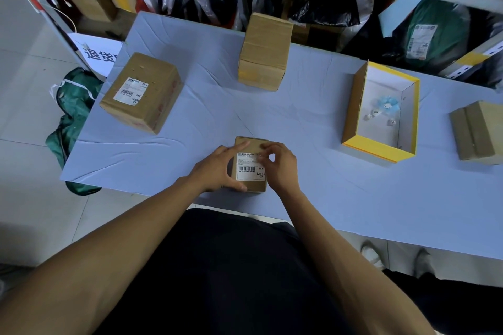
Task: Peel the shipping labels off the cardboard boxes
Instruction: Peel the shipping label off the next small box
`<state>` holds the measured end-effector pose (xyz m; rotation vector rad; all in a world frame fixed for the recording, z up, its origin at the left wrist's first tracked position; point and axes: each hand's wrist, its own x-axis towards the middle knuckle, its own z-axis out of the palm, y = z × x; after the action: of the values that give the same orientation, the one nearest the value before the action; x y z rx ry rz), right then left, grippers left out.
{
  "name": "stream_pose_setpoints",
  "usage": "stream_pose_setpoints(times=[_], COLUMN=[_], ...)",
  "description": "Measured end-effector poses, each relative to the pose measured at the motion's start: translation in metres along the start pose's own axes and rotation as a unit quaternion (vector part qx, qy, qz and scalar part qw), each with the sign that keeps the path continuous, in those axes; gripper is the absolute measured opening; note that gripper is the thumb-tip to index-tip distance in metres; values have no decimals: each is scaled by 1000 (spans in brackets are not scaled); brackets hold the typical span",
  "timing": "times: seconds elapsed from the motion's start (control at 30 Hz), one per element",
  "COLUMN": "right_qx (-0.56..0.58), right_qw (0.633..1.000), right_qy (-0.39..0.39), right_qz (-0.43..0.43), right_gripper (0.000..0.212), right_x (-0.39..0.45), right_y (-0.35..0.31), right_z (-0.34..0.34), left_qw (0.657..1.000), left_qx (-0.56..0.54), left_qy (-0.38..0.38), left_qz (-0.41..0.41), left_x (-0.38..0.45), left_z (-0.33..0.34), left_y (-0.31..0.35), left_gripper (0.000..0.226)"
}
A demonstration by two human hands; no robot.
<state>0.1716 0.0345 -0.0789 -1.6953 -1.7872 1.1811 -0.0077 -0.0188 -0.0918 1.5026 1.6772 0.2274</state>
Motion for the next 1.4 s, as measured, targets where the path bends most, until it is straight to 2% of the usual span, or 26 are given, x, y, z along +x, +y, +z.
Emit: stream_pose_setpoints(times=[0.1, 0.33, 1.4], right_qx=[22, 55, 53], right_qw=[1000, 998, 996], right_qy=[-1, -6, -31], right_qz=[20, 44, 63], right_gripper=[20, 5, 14], right_x=[1, 2, 4], right_y=[-3, -3, -5], right_z=[-2, -5, -11], left_qw=[1000, 1000, 1000], left_qx=[-2, 2, -10], left_qy=[2, 0, -1], left_qz=[1, 2, 2], left_x=[0, 0, 0], left_z=[0, 0, 1], left_y=[0, 1, 1], left_gripper=[116, 115, 113])
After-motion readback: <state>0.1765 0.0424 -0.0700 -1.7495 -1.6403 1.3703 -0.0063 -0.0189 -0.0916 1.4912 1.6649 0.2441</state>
